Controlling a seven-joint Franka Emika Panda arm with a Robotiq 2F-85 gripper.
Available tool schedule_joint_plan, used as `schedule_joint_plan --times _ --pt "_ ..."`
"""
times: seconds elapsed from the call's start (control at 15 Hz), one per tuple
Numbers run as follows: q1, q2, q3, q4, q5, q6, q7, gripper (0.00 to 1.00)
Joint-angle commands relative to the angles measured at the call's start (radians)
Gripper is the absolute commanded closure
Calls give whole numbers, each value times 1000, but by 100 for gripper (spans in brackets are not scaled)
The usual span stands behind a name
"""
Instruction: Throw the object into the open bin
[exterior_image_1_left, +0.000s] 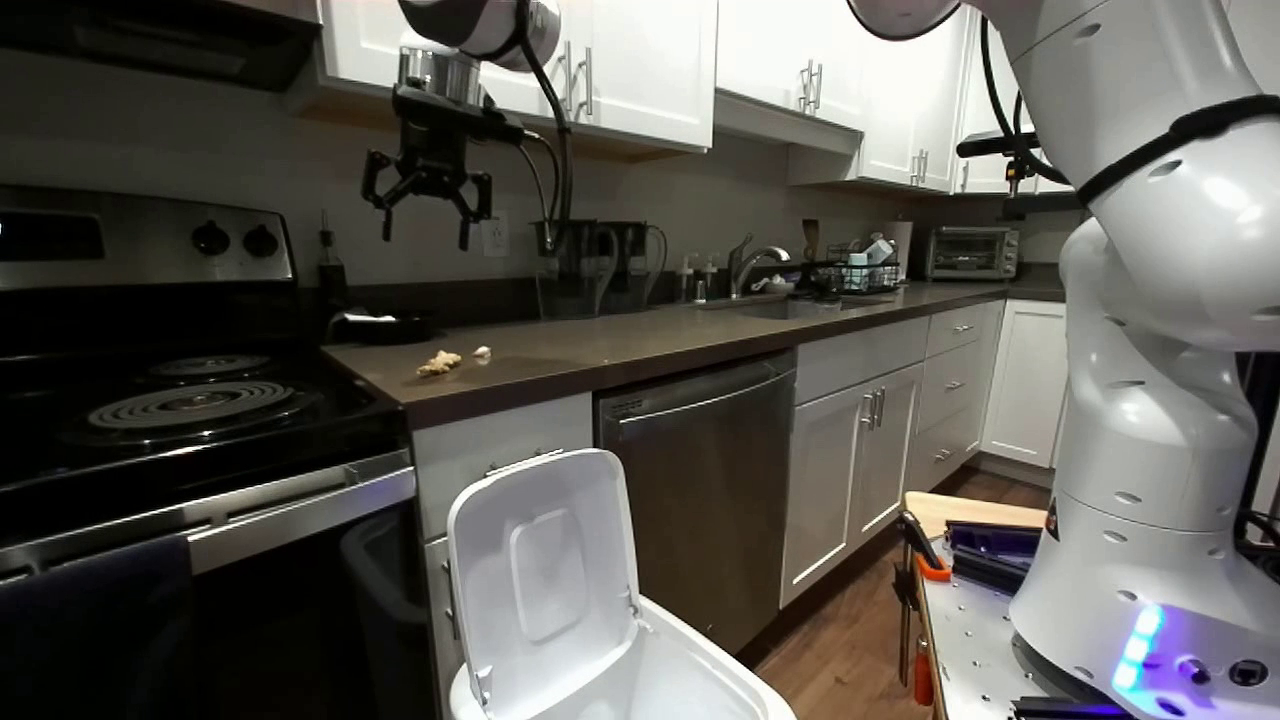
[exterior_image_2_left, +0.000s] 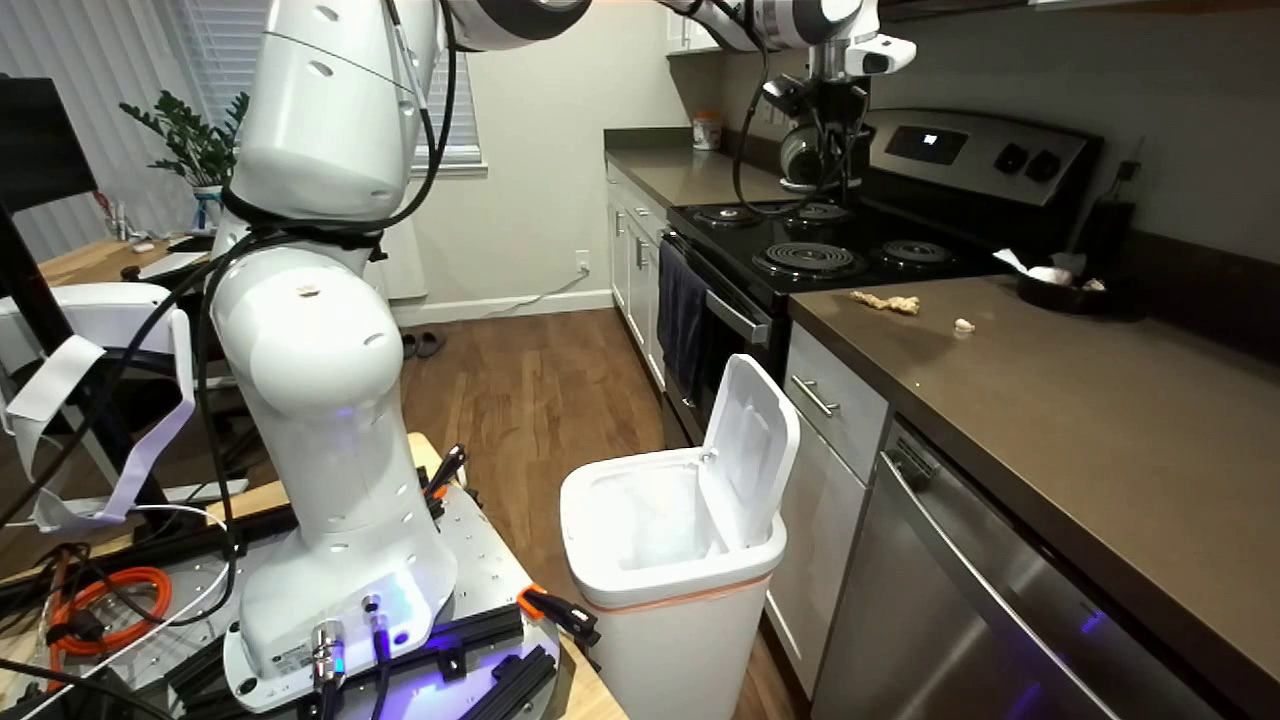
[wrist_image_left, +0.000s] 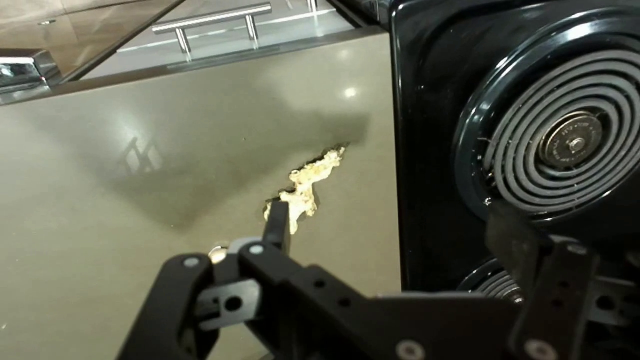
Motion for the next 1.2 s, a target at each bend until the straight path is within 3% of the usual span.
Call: schedule_joint_plan --times 0.0,0.6,0.93,1.0,1.07,1.13 --pt "31 25 -24 8 -7 33 208 0" --pt "31 208 -90 151 -48 -2 664 0" --pt "-13 335 -98 283 -25 -80 755 0" --pt "-22 354 -95 305 -22 -100 762 4" --pt "-28 374 -93 332 -20 -118 769 16" --pt "-34 390 -91 355 -19 -136 775 21"
